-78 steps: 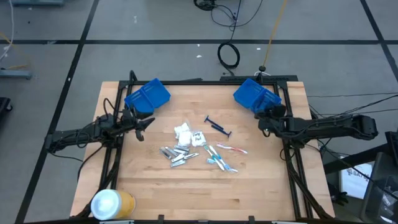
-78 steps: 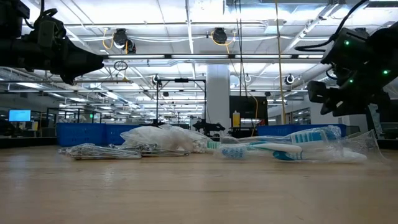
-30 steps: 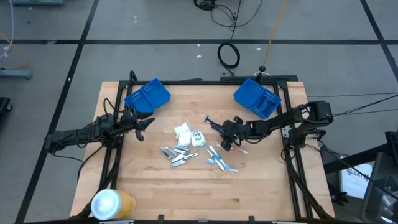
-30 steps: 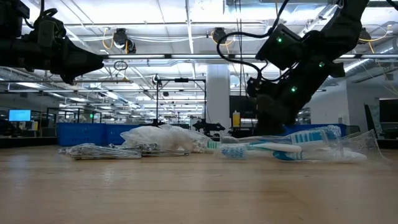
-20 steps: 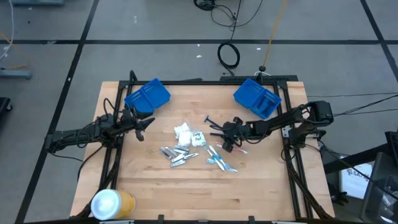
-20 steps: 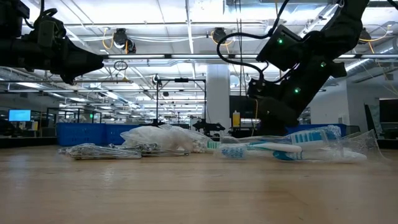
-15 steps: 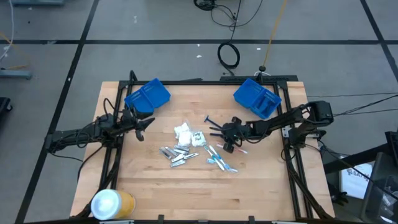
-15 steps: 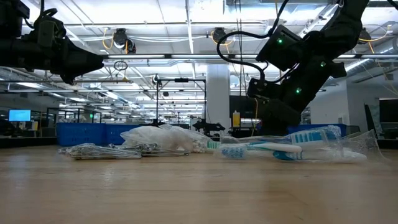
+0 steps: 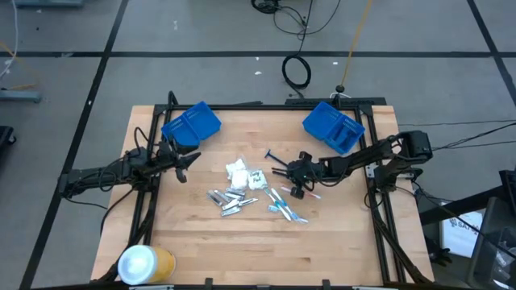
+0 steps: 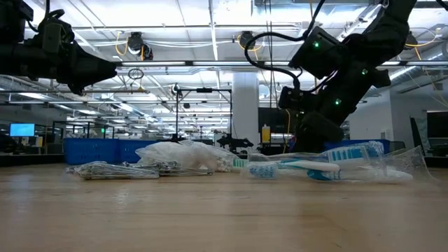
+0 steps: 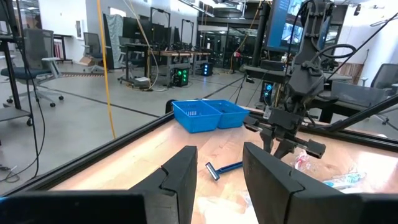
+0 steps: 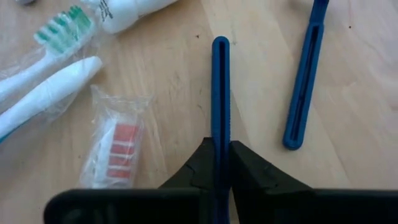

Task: Pick & Place Travel size toiletries
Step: Put the blue razor into the right blue basket

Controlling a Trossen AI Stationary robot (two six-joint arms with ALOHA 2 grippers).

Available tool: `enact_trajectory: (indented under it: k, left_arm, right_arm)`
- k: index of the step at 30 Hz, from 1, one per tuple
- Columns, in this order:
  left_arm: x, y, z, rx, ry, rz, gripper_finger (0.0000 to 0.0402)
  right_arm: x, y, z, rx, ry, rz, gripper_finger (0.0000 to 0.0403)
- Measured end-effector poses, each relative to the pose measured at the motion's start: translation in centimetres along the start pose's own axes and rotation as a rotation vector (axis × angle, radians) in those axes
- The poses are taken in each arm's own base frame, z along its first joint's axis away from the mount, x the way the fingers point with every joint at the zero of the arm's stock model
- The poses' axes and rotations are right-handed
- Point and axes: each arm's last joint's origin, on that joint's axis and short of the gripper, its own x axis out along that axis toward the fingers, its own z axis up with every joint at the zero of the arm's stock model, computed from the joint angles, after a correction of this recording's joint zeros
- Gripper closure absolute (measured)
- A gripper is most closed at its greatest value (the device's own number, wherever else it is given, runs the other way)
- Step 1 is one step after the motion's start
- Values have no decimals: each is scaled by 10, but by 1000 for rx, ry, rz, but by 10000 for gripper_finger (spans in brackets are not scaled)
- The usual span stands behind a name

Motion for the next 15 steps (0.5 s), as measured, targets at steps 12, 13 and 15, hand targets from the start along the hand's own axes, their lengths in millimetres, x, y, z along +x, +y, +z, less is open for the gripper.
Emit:
enact_trajectory:
  k: [12,13,15]
  left_arm:
    - [0,0,0,0,0,-1,275]
    - [0,0,0,0,0,-1,275]
    - [0,0,0,0,0,-1,275]
  right_arm:
    - [-68,-9,34,106,-299,-211,383]
    - [-74,-11,34,134,-310,-260,383]
    - [-86,-18,31,207,-319,-391,383]
